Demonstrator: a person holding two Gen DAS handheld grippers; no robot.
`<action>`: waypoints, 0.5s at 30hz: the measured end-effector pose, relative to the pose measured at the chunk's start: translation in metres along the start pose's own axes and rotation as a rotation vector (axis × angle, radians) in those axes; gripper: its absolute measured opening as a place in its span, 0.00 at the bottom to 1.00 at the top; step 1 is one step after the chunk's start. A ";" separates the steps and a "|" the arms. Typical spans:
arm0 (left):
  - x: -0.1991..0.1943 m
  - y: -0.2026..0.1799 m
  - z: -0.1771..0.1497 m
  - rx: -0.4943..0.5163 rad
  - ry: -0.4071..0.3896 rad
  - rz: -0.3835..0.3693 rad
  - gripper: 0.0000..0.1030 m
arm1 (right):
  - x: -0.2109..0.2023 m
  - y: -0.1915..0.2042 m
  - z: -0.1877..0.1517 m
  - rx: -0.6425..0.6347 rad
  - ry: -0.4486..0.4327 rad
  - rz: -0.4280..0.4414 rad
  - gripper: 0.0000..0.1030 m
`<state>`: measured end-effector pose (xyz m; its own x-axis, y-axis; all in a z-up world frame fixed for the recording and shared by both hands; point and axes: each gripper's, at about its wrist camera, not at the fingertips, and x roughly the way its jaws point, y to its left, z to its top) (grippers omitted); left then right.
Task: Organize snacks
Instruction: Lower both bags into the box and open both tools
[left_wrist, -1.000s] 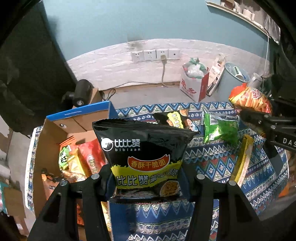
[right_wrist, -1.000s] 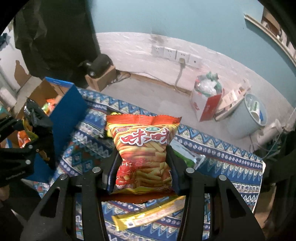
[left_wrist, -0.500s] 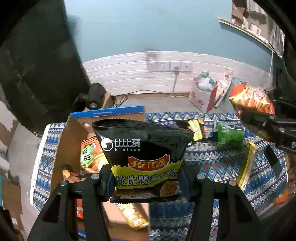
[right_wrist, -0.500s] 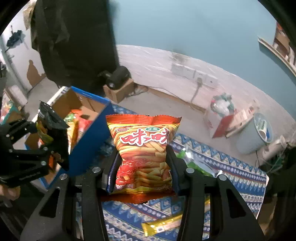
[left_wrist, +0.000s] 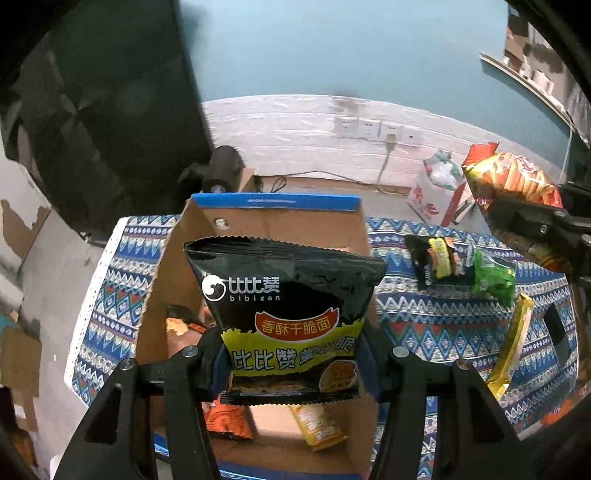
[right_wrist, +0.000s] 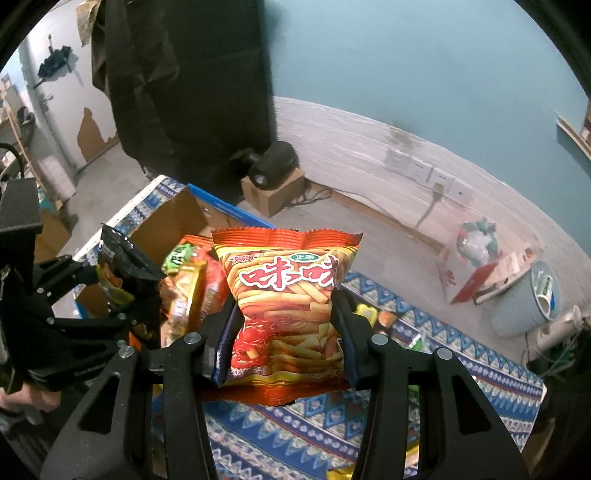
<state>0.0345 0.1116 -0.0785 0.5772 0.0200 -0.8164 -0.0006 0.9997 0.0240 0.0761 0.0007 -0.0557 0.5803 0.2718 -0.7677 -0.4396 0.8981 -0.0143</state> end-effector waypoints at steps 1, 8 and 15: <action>0.001 0.004 -0.001 -0.005 0.002 0.005 0.56 | 0.002 0.003 0.002 -0.002 0.002 0.003 0.45; 0.013 0.026 -0.007 -0.034 0.037 0.025 0.56 | 0.028 0.027 0.014 -0.020 0.030 0.042 0.45; 0.022 0.038 -0.012 -0.058 0.074 0.008 0.56 | 0.051 0.045 0.023 -0.029 0.061 0.070 0.45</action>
<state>0.0375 0.1502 -0.1025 0.5150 0.0269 -0.8568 -0.0532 0.9986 -0.0006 0.1024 0.0631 -0.0808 0.5048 0.3116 -0.8051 -0.4978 0.8670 0.0234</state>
